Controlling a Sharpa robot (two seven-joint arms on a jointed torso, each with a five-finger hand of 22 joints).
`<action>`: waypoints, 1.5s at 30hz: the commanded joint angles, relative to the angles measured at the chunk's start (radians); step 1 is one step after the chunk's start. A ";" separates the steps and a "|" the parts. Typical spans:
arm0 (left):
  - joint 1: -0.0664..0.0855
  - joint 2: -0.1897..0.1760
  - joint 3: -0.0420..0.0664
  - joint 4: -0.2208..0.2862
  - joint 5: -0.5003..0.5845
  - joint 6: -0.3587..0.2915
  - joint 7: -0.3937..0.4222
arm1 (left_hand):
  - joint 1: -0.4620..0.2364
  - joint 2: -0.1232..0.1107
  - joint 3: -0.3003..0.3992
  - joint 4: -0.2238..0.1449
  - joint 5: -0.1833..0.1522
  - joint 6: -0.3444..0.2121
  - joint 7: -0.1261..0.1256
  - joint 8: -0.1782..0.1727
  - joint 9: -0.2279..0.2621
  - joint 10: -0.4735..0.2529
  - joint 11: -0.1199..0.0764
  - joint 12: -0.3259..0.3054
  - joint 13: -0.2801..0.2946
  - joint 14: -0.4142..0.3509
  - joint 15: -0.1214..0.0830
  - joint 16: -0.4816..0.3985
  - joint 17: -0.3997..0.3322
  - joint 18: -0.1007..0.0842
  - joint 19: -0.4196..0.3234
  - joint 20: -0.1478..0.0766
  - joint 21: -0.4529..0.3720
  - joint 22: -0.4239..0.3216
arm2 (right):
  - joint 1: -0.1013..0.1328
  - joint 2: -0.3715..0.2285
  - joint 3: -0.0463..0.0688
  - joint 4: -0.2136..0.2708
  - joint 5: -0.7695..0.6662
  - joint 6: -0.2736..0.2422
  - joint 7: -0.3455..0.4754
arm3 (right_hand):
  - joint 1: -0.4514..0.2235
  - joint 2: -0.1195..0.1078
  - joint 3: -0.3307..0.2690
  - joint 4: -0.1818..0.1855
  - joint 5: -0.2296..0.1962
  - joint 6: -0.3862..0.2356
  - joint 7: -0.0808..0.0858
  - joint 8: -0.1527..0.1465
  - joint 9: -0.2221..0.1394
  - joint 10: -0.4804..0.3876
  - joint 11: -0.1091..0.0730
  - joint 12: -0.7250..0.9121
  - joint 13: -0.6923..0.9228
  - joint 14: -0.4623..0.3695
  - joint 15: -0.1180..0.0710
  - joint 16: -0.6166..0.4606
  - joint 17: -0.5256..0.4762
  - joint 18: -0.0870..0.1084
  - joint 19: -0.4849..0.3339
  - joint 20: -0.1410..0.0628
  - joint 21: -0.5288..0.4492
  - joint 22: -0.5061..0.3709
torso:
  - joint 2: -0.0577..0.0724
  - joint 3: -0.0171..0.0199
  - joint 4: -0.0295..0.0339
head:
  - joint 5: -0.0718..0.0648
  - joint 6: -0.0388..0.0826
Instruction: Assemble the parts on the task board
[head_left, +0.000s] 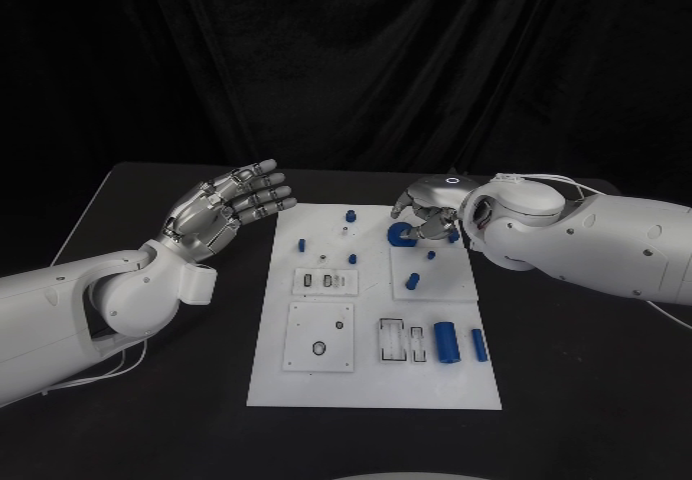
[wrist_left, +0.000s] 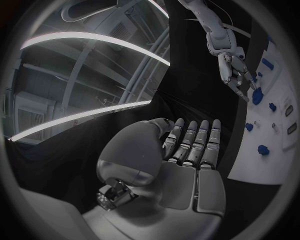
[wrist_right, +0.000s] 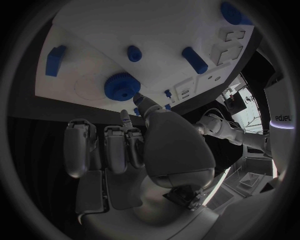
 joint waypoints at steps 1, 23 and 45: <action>-0.003 0.000 0.001 0.001 0.005 0.019 0.004 | -0.007 -0.001 0.005 0.000 0.002 -0.004 0.004 0.002 0.000 0.003 0.004 0.001 0.000 0.007 0.001 0.004 0.001 -0.005 0.005 -0.003 0.004 -0.001 | 0.002 -0.012 0.001 0.007 -0.007 0.009 -0.038 | 0.012 -0.001 -0.005 -0.003 0.016 0.008 0.000 0.006 0.001 0.108 0.001 0.003 0.263 0.086 -0.005 -0.005 0.204 0.015 -0.002 0.002 -0.007 0.093 | 0.000 0.0000 -0.0001 | 0.002 0.001; -0.005 0.000 0.001 -0.002 0.005 0.022 0.002 | -0.007 -0.001 0.005 0.000 0.002 -0.004 0.004 0.002 0.000 0.003 0.004 0.001 0.000 0.007 0.001 0.004 0.001 -0.005 0.005 -0.003 0.004 -0.001 | -0.005 -0.015 0.000 -0.011 -0.011 0.049 -0.058 | 0.001 -0.005 -0.019 0.010 -0.010 -0.007 0.004 -0.002 -0.002 0.108 0.005 0.003 0.263 0.086 0.000 -0.005 0.204 0.015 0.000 0.006 -0.008 0.095 | 0.000 -0.0001 0.0002 | -0.002 -0.003; -0.010 0.009 0.001 -0.011 0.005 0.033 -0.002 | -0.010 0.001 0.009 0.001 0.002 -0.005 0.005 0.001 0.000 0.002 0.004 0.001 0.000 0.007 0.002 0.005 0.001 -0.006 0.005 -0.003 0.004 -0.001 | -0.019 0.015 0.000 -0.038 -0.011 0.055 -0.047 | 0.010 0.002 -0.038 0.020 -0.013 0.027 0.002 0.019 0.006 0.108 0.006 0.003 0.263 0.086 0.001 -0.005 0.206 0.015 0.001 0.007 -0.012 0.098 | 0.000 -0.0002 0.0001 | -0.002 -0.009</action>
